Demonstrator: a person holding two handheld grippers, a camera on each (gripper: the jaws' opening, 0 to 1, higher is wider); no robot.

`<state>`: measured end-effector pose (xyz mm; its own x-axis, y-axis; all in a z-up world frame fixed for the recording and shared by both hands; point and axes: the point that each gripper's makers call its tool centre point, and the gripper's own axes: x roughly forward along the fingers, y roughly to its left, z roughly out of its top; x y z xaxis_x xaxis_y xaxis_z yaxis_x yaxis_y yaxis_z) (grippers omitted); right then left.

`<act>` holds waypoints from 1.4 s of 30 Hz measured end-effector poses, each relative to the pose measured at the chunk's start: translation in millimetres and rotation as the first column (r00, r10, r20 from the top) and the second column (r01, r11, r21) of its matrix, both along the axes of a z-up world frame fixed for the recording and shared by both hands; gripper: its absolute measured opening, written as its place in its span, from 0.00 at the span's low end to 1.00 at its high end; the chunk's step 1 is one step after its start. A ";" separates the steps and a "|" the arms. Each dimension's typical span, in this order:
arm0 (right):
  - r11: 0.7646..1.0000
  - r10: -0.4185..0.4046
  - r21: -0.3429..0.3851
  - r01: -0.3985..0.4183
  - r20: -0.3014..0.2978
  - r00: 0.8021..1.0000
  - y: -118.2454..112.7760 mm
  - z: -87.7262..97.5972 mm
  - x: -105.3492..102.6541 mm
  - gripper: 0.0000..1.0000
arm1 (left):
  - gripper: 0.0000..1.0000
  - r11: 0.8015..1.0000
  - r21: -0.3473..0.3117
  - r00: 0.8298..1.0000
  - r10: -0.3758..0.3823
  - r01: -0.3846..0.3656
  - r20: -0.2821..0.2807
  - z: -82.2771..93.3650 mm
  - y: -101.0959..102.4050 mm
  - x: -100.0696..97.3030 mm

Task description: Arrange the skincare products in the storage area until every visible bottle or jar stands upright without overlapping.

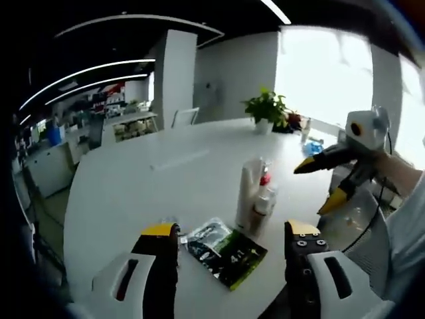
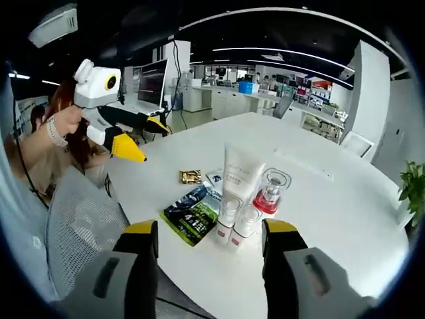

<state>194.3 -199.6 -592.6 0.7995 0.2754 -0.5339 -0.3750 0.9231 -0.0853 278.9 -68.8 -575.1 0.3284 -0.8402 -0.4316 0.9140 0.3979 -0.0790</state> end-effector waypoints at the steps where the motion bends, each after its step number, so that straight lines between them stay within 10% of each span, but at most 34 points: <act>1: 1.000 -0.001 -0.003 0.001 0.000 1.000 -0.7 -0.1 -0.3 0.69 | 0.63 1.000 0.003 1.000 0.004 -0.004 0.003 0.3 2.2 0.4; 42: 0.995 -0.102 -0.002 0.102 -0.016 0.995 -16.1 -5.3 -0.7 0.99 | 0.97 0.996 0.088 0.998 0.029 -0.024 -0.059 -29.0 28.5 0.4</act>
